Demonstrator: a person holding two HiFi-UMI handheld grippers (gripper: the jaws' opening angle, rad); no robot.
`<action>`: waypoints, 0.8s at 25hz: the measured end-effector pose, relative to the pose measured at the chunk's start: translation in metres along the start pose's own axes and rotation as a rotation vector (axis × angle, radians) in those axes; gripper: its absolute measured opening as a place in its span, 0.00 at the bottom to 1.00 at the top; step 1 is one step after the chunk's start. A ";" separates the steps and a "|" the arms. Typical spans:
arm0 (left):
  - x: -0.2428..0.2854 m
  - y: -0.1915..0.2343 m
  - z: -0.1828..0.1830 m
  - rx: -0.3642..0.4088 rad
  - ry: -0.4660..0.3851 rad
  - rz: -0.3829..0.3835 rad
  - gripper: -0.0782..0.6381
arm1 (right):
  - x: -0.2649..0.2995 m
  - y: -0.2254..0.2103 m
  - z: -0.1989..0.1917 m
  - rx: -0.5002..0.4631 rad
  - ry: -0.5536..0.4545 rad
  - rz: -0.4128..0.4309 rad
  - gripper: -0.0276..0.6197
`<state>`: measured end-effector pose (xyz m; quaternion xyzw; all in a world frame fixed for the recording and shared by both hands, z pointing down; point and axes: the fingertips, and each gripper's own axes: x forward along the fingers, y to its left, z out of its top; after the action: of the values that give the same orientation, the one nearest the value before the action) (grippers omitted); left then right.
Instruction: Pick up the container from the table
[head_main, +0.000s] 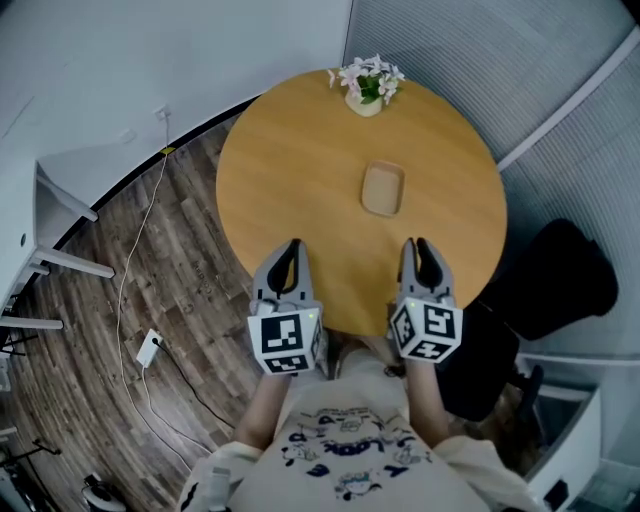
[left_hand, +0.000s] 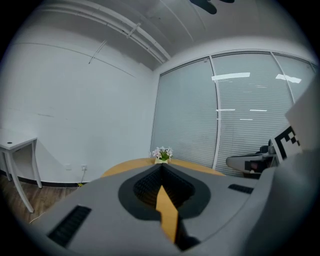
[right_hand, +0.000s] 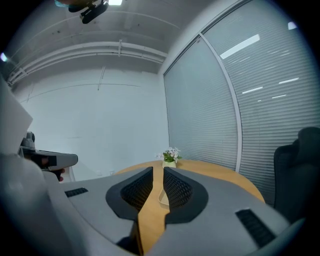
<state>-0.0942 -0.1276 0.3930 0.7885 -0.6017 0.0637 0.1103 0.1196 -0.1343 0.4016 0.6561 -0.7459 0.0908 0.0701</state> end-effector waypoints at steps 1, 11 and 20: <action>0.006 0.001 -0.001 -0.004 0.007 -0.001 0.11 | 0.006 -0.001 -0.001 -0.001 0.008 -0.001 0.12; 0.068 0.006 -0.011 -0.018 0.067 0.009 0.11 | 0.070 -0.027 -0.011 0.026 0.075 -0.010 0.16; 0.123 -0.001 -0.028 -0.035 0.142 0.019 0.11 | 0.126 -0.059 -0.027 0.034 0.153 -0.023 0.17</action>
<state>-0.0597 -0.2350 0.4487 0.7742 -0.6008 0.1100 0.1660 0.1617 -0.2571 0.4592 0.6568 -0.7292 0.1523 0.1168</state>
